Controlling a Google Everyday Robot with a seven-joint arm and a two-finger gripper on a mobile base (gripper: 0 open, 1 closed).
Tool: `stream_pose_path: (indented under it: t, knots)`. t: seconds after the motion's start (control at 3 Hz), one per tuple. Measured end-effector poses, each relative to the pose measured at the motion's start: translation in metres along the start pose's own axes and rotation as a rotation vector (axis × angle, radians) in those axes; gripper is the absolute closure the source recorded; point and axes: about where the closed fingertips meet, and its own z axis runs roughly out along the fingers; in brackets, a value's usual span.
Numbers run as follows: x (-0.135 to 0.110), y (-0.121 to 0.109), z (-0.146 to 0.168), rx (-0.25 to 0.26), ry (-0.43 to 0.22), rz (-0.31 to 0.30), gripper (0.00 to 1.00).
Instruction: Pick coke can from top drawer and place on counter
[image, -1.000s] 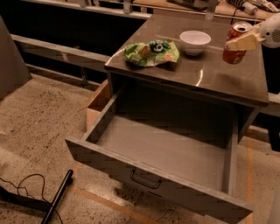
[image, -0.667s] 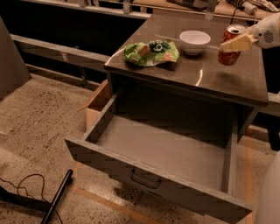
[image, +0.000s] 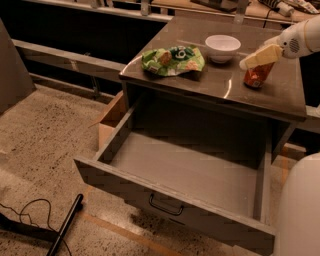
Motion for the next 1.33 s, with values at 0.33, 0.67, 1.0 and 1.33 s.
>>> stream_pose_path:
  t: [0.33, 0.67, 1.0, 1.33]
  knots:
    - [0.005, 0.005, 0.016, -0.032, 0.012, 0.024, 0.0]
    - [0.006, 0.006, 0.018, -0.035, 0.013, 0.027, 0.0]
    - [0.03, 0.001, 0.005, -0.016, 0.042, 0.062, 0.0]
    - [0.07, -0.001, -0.03, 0.036, 0.088, 0.106, 0.0]
